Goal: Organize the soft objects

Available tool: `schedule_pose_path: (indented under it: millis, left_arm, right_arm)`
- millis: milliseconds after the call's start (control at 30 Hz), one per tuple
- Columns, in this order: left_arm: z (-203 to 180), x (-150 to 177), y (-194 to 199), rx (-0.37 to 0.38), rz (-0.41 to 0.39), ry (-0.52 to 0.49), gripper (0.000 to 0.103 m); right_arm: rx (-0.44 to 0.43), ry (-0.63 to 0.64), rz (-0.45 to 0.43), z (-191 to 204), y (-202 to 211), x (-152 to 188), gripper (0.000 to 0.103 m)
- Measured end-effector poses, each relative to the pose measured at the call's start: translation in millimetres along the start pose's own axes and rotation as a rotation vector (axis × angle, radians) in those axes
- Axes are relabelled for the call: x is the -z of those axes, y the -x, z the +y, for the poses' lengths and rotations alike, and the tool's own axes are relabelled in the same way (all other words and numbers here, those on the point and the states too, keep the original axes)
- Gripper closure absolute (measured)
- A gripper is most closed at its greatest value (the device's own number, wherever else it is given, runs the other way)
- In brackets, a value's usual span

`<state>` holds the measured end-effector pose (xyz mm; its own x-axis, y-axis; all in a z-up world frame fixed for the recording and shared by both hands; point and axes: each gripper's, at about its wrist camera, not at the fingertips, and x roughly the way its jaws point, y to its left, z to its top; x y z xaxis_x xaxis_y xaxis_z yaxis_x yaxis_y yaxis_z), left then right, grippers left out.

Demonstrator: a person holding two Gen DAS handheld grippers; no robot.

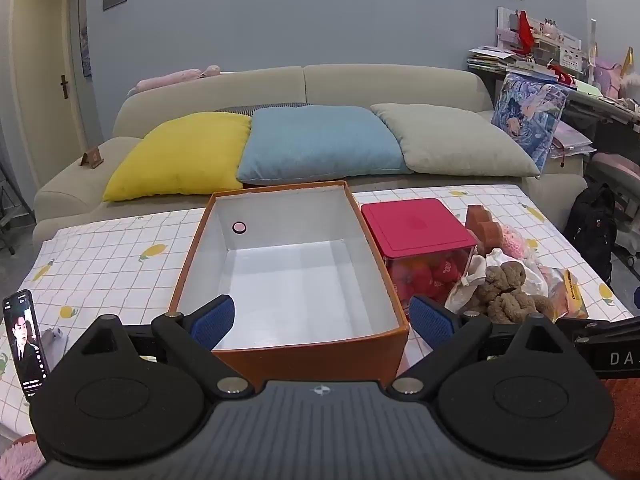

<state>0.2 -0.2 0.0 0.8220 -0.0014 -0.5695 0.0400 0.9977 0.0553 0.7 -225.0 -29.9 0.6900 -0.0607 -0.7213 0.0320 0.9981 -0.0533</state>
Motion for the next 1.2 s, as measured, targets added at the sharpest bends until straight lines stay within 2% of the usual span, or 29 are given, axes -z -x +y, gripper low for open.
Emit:
schedule_pose_path:
  millis: [200, 1200]
  left_arm:
    - [0.3, -1.4, 0.0, 0.023, 0.013, -0.001, 0.000]
    - [-1.9, 6.2, -5.9, 0.017, 0.041, -0.008, 0.000]
  right_arm:
    - [0.009, 0.001, 0.000, 1.0, -3.0, 0.6, 0.003]
    - [0.030, 0.026, 0.035, 3.5, -7.9, 3.3, 0.003]
